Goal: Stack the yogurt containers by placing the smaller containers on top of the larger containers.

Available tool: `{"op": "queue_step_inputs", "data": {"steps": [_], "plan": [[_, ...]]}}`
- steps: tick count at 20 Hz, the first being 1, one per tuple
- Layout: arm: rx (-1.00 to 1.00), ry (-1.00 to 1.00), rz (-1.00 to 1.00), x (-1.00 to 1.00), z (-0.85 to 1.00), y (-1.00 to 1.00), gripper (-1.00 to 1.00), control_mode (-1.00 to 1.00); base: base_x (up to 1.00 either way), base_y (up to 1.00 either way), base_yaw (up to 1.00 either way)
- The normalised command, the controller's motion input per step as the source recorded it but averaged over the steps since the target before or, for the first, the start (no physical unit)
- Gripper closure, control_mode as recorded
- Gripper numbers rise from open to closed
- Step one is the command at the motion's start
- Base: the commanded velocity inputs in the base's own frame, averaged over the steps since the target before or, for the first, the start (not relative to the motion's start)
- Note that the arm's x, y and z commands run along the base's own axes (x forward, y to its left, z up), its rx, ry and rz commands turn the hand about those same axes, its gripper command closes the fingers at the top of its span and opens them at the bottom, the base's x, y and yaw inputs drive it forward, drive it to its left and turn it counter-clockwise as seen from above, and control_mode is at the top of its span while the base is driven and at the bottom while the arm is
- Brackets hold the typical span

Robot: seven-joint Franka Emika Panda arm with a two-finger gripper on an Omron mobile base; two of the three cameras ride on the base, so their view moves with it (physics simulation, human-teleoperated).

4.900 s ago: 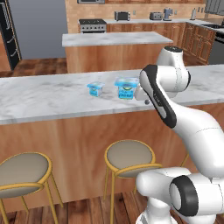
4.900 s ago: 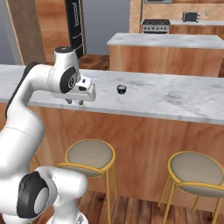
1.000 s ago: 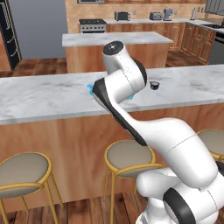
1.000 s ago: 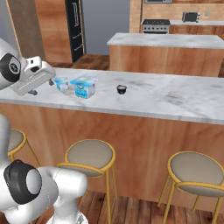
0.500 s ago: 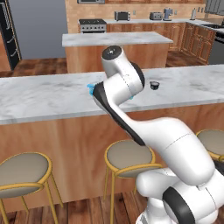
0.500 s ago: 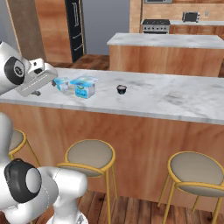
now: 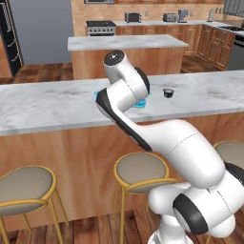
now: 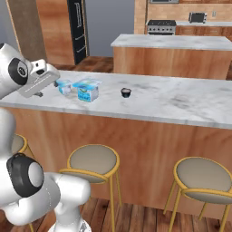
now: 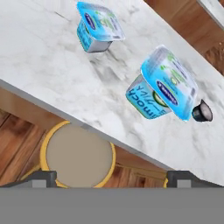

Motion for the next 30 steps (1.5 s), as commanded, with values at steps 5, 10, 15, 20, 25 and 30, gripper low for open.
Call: {"op": "queue_step_inputs", "data": {"steps": [5,10,15,20,25,30], "plan": [[0.00,0.00,0.00,0.20,-0.07,0.24,-1.00,-1.00,0.00,0.00,0.00],[-0.02,0.00,0.00,0.30,-0.05,0.14,-1.00,-1.00,0.00,0.00,0.00],[-0.04,0.00,-0.01,0.38,-0.08,0.04,-1.00,-1.00,0.00,0.00,0.00],[-0.04,0.00,-0.01,0.36,-0.10,0.03,-1.00,-1.00,0.00,0.00,0.00],[-0.03,0.00,-0.02,0.30,-0.13,0.08,-1.00,-1.00,0.00,0.00,0.00],[-0.02,0.00,-0.01,0.25,-0.07,0.17,-1.00,-1.00,0.00,0.00,0.00]]}}
